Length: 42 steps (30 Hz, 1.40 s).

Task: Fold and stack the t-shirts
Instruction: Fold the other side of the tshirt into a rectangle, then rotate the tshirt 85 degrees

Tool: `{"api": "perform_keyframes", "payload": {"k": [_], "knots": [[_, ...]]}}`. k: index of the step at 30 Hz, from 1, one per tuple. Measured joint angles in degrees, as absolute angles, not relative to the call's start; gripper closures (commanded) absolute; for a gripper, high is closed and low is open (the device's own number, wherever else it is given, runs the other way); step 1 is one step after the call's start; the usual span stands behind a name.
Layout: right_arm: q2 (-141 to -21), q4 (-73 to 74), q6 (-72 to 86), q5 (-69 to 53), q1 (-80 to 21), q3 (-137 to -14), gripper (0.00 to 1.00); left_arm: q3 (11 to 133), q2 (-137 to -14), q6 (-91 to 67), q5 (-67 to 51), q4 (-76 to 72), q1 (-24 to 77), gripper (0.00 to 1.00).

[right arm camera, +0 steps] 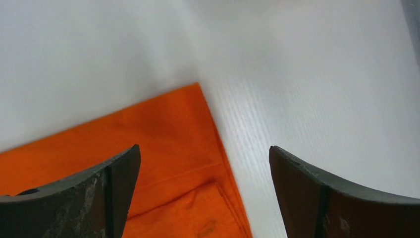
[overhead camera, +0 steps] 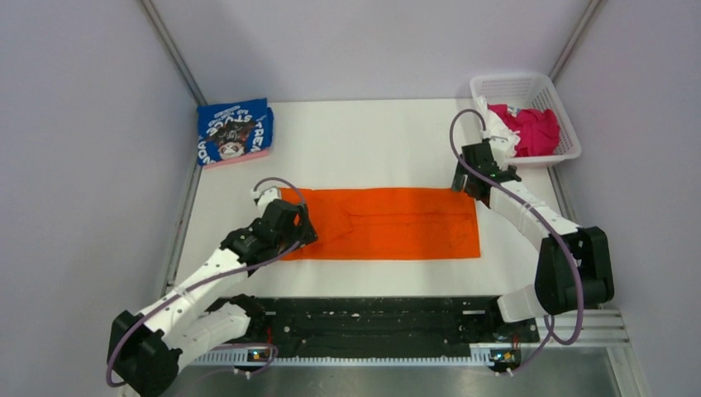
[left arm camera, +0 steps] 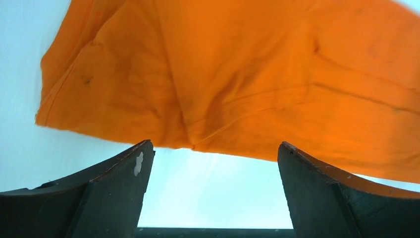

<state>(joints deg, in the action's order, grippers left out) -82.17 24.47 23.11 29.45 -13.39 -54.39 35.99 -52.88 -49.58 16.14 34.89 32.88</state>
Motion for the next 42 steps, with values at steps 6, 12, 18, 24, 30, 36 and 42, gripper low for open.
{"api": "perform_keyframes", "payload": {"k": [6, 12, 18, 24, 30, 36, 42], "knots": [[-81.45, 14.63, 23.22, 8.08, -13.85, -52.14, 0.01, 39.20, -59.13, -48.53, 13.52, 25.15, 31.55, 0.01], [-91.00, 12.12, 23.49, 0.75, -19.31, -52.18, 0.01, 47.88, -84.23, -51.44, 8.80, 18.90, 26.94, 0.01], [-92.99, 15.20, 22.94, -1.56, -20.45, -52.01, 0.01, 66.19, -103.79, -52.75, 7.14, 20.75, 21.50, 0.01], [-87.22, 17.61, 18.92, -7.75, -21.80, -46.52, 0.01, 99.09, -126.63, -50.30, 3.42, 25.82, 19.20, 0.15], [-82.96, 25.52, 14.37, -21.96, -30.81, -43.55, 0.01, 134.56, -150.61, -53.08, -8.10, 20.75, 19.42, 0.01], [-83.24, 31.31, 9.91, -27.38, -36.75, -45.60, 0.01, 136.62, -155.00, -58.83, -12.91, 8.82, 21.80, 0.01], [-80.53, 31.38, 10.17, -25.06, -36.60, -48.90, 0.01, 136.79, -156.53, -61.63, -15.57, 2.11, 24.58, 0.01]]}}
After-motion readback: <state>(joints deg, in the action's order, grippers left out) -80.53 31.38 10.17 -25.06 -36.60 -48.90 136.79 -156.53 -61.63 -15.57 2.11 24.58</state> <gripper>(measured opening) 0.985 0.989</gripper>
